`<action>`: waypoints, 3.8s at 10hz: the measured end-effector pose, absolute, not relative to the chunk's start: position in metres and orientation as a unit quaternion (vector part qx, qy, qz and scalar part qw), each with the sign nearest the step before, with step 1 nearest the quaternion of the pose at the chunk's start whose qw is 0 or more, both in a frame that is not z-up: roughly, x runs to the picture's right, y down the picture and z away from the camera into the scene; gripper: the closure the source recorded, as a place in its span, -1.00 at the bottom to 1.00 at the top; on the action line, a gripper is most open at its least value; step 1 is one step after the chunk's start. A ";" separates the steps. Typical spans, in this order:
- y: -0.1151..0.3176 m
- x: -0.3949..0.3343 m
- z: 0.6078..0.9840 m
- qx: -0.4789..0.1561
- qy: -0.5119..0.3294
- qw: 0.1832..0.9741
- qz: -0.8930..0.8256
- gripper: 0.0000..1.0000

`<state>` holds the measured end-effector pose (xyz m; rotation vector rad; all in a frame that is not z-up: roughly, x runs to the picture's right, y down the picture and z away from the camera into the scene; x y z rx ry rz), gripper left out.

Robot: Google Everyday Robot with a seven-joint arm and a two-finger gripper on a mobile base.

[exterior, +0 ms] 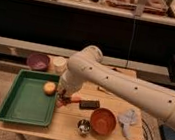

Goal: Place grapes in plastic cup

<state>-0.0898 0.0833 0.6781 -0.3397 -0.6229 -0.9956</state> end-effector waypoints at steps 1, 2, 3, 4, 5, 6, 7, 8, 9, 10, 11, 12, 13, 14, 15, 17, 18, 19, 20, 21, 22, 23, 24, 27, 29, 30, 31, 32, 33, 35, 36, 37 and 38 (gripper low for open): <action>0.064 -0.097 0.692 -0.159 -0.301 0.816 -0.467 1.00; 0.046 -0.106 0.703 -0.155 -0.308 0.814 -0.467 1.00; 0.033 -0.110 0.712 -0.151 -0.311 0.815 -0.465 1.00; 0.016 -0.113 0.723 -0.145 -0.311 0.821 -0.456 1.00; 0.007 -0.112 0.733 -0.141 -0.312 0.830 -0.440 1.00; 0.002 -0.109 0.742 -0.140 -0.314 0.839 -0.422 1.00; -0.002 -0.101 0.752 -0.137 -0.316 0.851 -0.397 1.00; -0.003 -0.093 0.759 -0.131 -0.314 0.861 -0.379 1.00; -0.001 -0.089 0.763 -0.121 -0.311 0.868 -0.367 1.00; 0.002 -0.088 0.763 -0.107 -0.312 0.872 -0.361 1.00; 0.004 -0.088 0.763 -0.093 -0.312 0.876 -0.356 1.00; 0.005 -0.089 0.763 -0.090 -0.313 0.876 -0.356 1.00; 0.004 -0.089 0.762 -0.089 -0.313 0.876 -0.356 1.00; 0.005 -0.090 0.762 -0.090 -0.314 0.875 -0.356 1.00; 0.005 -0.091 0.762 -0.092 -0.316 0.874 -0.357 1.00; -0.003 -0.094 0.768 -0.098 -0.317 0.873 -0.357 1.00; -0.016 -0.098 0.777 -0.100 -0.316 0.872 -0.359 1.00; -0.030 -0.100 0.782 -0.098 -0.313 0.873 -0.361 1.00; -0.038 -0.100 0.786 -0.097 -0.310 0.874 -0.361 1.00; -0.044 -0.096 0.790 -0.096 -0.306 0.877 -0.358 1.00; -0.047 -0.092 0.793 -0.098 -0.305 0.880 -0.352 1.00; -0.048 -0.089 0.796 -0.100 -0.305 0.882 -0.346 1.00; -0.050 -0.086 0.802 -0.104 -0.308 0.883 -0.338 1.00; -0.054 -0.087 0.817 -0.108 -0.317 0.883 -0.329 1.00; -0.059 -0.086 0.822 -0.104 -0.323 0.883 -0.324 1.00; -0.062 -0.086 0.821 -0.101 -0.327 0.882 -0.323 1.00; -0.067 -0.086 0.816 -0.094 -0.331 0.882 -0.322 1.00; -0.072 -0.084 0.814 -0.090 -0.333 0.882 -0.320 1.00; -0.075 -0.083 0.813 -0.088 -0.334 0.883 -0.319 1.00; -0.079 -0.082 0.815 -0.086 -0.334 0.884 -0.316 1.00; -0.080 -0.082 0.818 -0.087 -0.333 0.884 -0.315 1.00; -0.080 -0.083 0.821 -0.088 -0.333 0.885 -0.314 1.00; -0.081 -0.082 0.825 -0.090 -0.332 0.886 -0.311 1.00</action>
